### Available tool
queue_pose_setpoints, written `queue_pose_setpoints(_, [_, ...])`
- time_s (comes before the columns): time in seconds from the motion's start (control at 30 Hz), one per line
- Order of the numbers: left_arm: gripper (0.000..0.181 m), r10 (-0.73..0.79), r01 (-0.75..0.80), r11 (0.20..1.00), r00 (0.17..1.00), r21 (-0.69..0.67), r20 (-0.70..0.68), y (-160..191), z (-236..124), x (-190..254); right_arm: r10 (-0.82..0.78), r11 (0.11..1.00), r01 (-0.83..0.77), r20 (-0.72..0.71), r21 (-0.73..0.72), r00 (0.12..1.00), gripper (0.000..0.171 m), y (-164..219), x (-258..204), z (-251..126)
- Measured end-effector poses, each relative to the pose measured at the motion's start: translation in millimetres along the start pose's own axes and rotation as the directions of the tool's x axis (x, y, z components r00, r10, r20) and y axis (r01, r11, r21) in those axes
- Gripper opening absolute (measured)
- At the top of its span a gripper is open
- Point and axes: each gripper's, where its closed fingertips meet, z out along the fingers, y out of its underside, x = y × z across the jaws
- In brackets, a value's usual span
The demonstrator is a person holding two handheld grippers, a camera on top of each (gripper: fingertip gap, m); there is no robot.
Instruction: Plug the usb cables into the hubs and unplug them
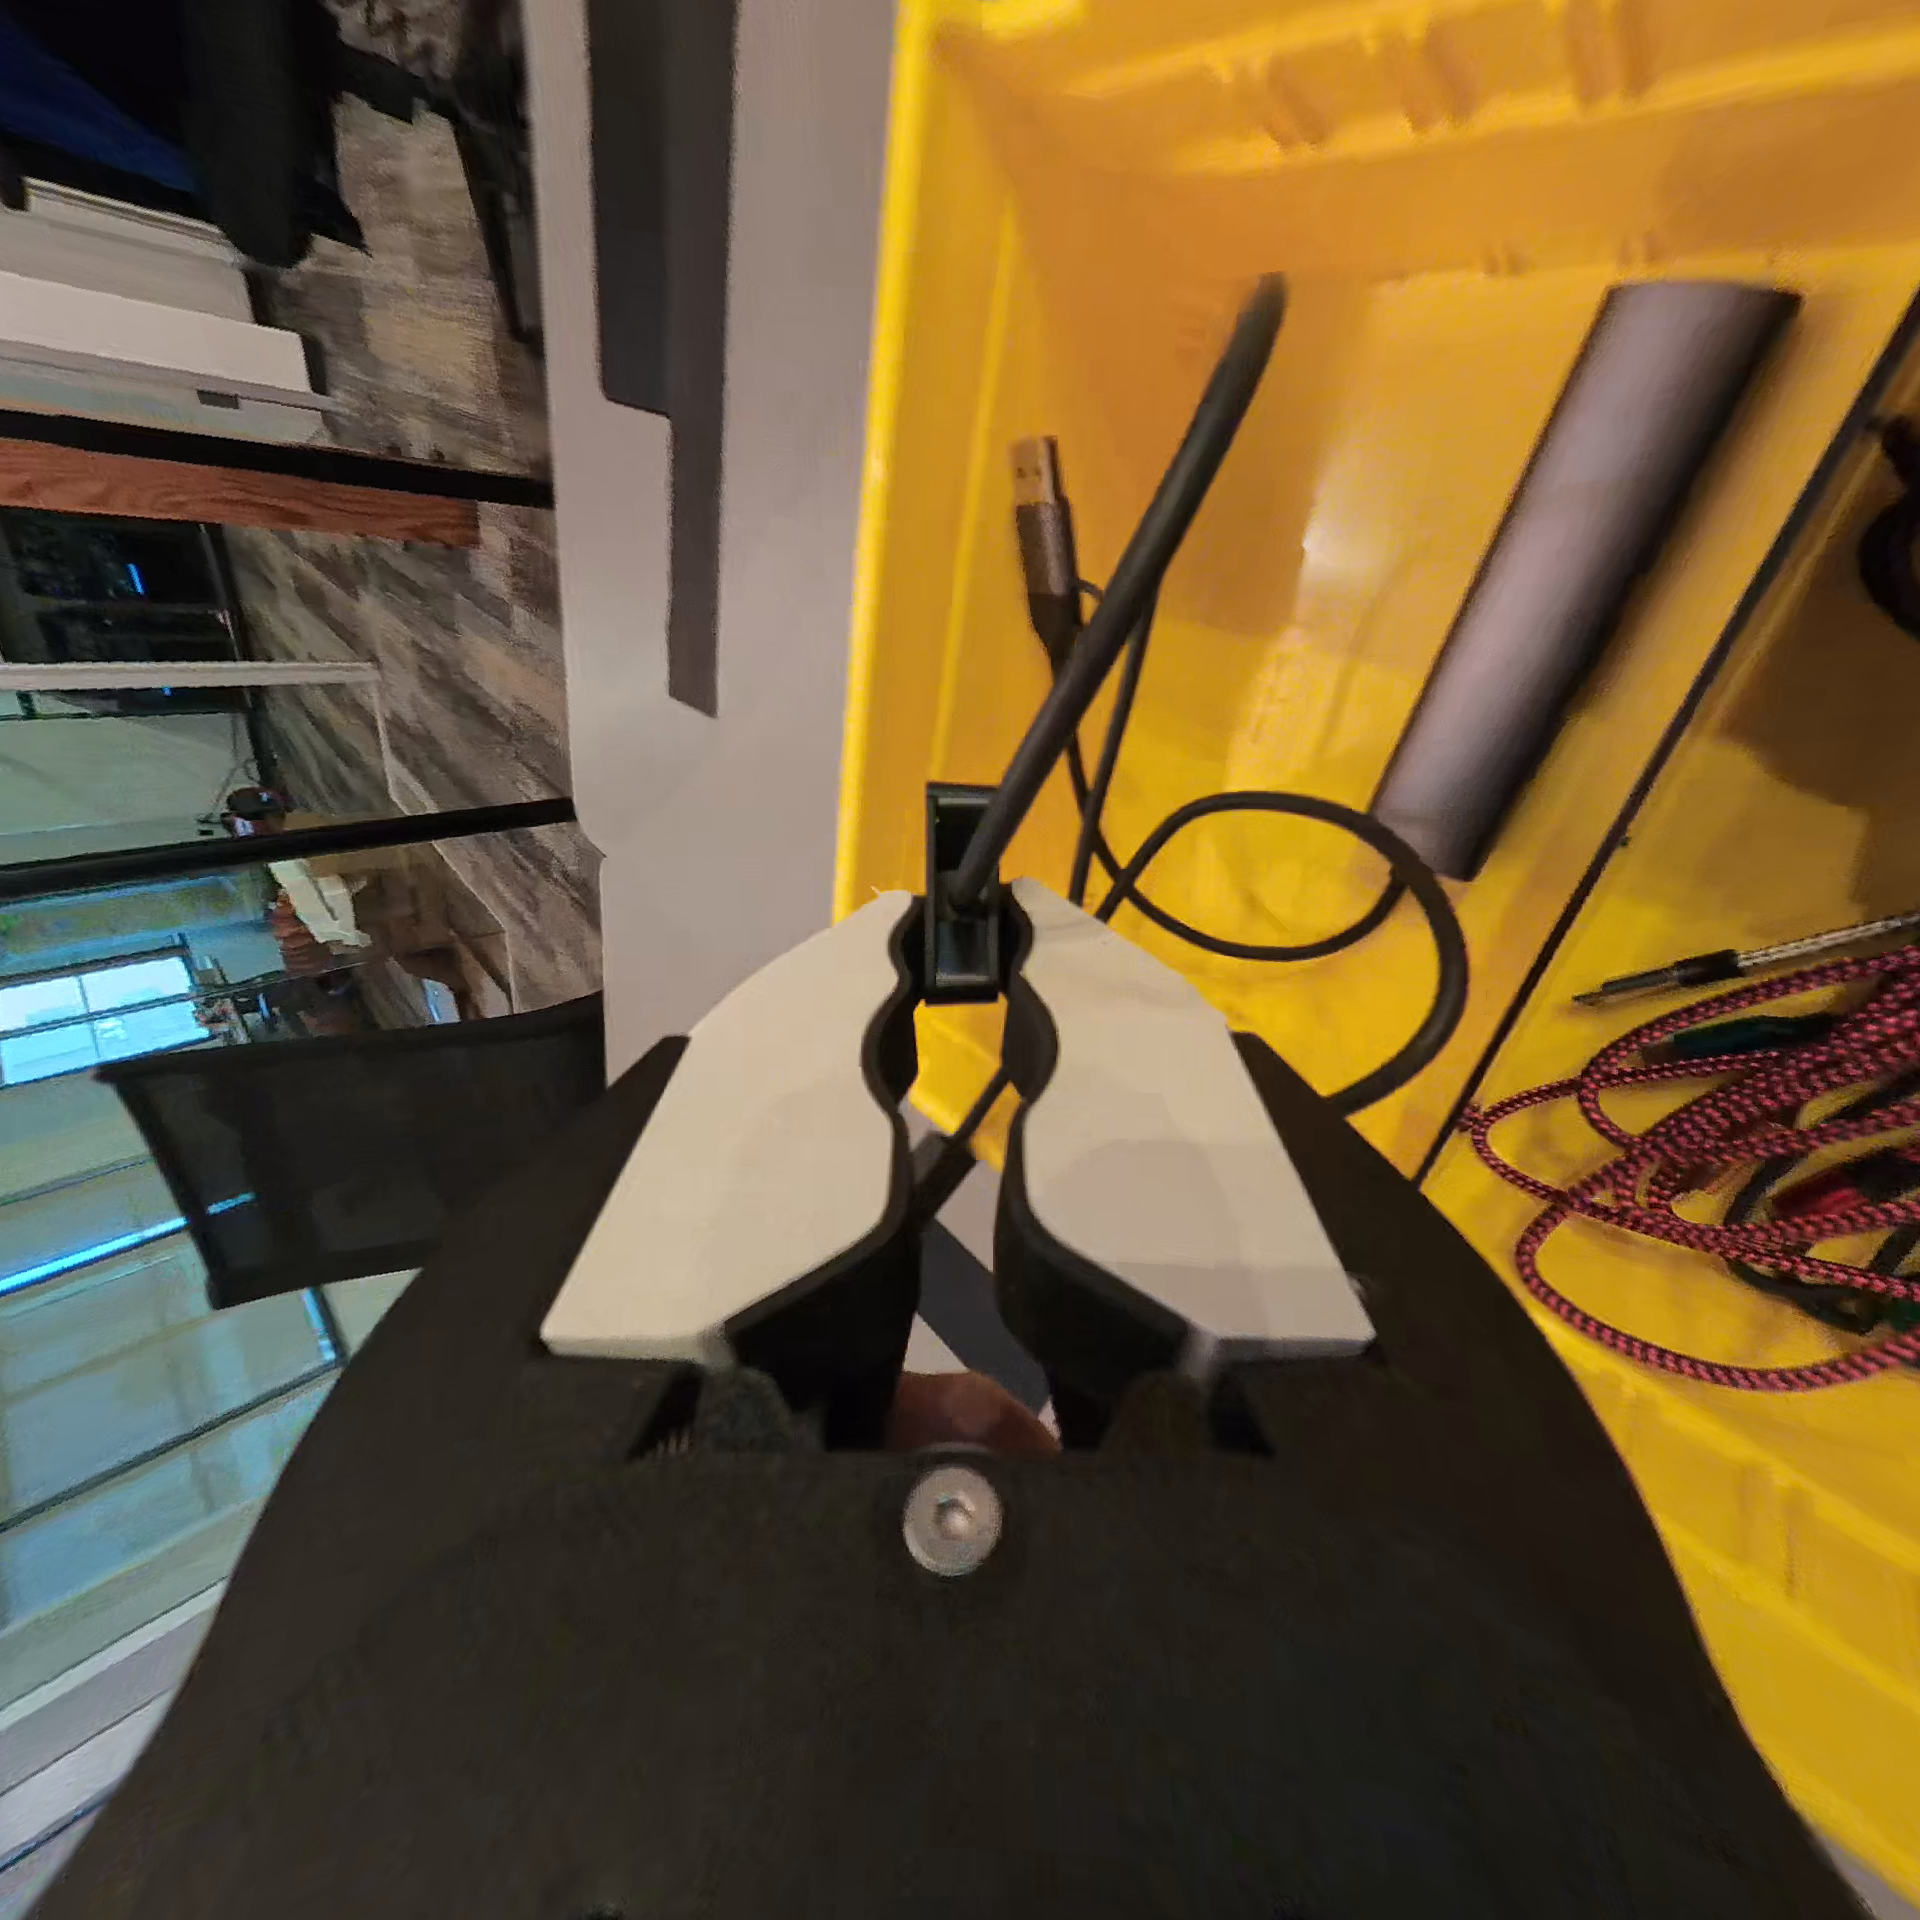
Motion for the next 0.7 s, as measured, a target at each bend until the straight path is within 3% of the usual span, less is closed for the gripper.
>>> queue_pose_setpoints(0.33, [0.011,-0.296,0.287,0.935,0.955,0.209,0.013,-31,-71,-66,-0.12,0.99,0.111,0.091,0.091,0.989,0.024,-44,-47,-1])
queue_pose_setpoints(0.7, [0.011,-0.464,0.423,0.791,0.886,0.443,-0.016,-86,-141,-125,-0.146,0.982,0.115,0.227,0.147,0.963,0.024,-66,-98,4])
